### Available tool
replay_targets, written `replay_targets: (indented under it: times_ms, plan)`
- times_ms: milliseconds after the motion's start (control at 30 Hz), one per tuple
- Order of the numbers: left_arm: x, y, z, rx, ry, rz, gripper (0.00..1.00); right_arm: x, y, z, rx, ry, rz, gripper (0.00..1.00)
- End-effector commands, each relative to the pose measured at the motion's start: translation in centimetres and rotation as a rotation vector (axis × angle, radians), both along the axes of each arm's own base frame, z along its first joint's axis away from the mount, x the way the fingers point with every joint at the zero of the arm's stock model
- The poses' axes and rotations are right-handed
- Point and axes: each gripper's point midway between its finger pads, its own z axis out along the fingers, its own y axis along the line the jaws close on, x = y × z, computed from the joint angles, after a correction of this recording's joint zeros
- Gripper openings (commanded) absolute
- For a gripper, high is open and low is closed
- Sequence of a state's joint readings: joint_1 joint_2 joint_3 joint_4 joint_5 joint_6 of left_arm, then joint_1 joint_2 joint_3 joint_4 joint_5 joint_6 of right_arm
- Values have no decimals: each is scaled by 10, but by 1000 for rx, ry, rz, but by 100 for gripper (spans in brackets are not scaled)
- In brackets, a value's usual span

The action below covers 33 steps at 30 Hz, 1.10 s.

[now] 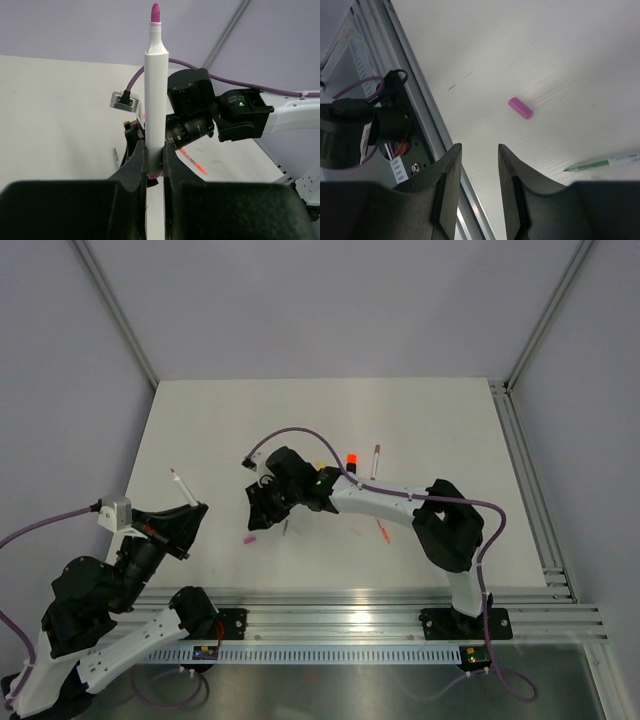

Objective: Insert the pens into the pen caps
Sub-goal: Insert the pen cap onto the pen.

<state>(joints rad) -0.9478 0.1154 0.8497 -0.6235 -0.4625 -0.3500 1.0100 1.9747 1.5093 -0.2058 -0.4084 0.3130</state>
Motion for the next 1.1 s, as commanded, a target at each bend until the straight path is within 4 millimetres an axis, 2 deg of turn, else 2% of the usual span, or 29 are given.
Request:
replay_targets:
  times_ms: [0, 33, 67, 167, 367, 400, 533, 767, 1067]
  plan:
    - [-1, 11, 10, -30, -59, 30, 0, -5, 7, -13, -85, 55, -99, 43]
    - [-1, 10, 8, -27, -57, 28, 0, -8, 10, -14, -86, 81, -144, 44]
    - [-1, 12, 9, -27, -58, 36, 0, -20, 16, -18, -92, 83, -141, 46]
    - [0, 14, 7, -24, -64, 60, 0, -29, 26, -34, -139, 85, -197, 47]
    - [0, 13, 7, -17, -89, 73, 0, -31, 47, -42, -81, 202, -303, 50]
    - [0, 12, 6, -16, -91, 70, 0, -34, 48, -49, -97, 209, -309, 52]
    - [2, 4, 6, 7, -101, 51, 0, -27, 52, -61, -116, 216, -360, 56]
    - [5, 2, 4, 20, -105, 65, 0, -12, 57, -82, -150, 191, -425, 60]
    - [7, 1, 4, 23, -101, 64, 0, 12, 47, -88, -190, 120, -501, 61]
